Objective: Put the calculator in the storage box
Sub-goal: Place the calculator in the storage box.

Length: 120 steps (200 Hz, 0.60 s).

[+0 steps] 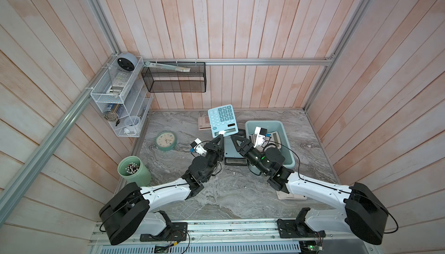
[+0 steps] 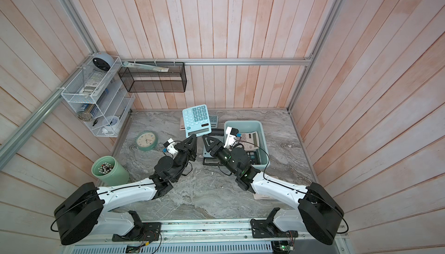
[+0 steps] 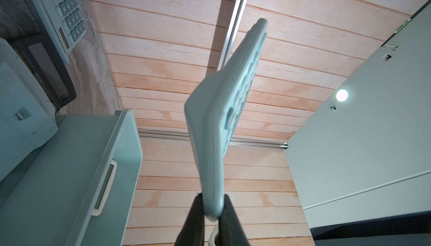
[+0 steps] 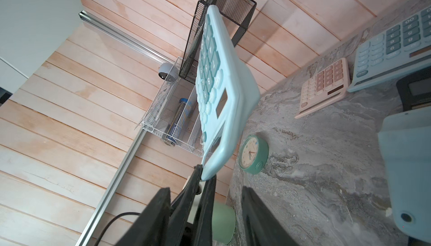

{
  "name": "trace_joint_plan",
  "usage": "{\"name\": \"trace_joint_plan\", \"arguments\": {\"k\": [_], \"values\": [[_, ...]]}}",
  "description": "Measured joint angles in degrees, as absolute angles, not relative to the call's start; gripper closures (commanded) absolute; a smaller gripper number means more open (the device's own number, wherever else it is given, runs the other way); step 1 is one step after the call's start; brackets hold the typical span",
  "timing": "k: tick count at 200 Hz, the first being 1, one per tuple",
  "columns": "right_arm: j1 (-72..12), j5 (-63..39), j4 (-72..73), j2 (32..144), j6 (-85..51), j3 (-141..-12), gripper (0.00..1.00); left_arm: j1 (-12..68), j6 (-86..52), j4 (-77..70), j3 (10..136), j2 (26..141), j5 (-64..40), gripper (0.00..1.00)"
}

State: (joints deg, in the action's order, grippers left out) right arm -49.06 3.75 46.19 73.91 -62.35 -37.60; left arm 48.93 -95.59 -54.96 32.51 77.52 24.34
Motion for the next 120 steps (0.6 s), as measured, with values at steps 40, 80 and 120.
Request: {"name": "trace_joint_plan", "arguments": {"k": [40, 80, 120], "values": [[-49.1, 3.6, 46.48, 77.43, -61.19, -40.97, 0.62, 49.65, -95.57, -55.46, 32.86, 78.06, 24.4, 1.0], [-49.1, 3.55, 46.74, 80.16, -61.3, -42.74, 0.82, 49.95, -95.57, -56.73, 33.32, 78.48, 24.64, 1.0], [-49.1, 3.77, 46.22, 79.92, -61.98, -43.29, 0.99, 50.06, -95.39, -57.6, 33.39, 79.09, 24.69, 0.8]]}}
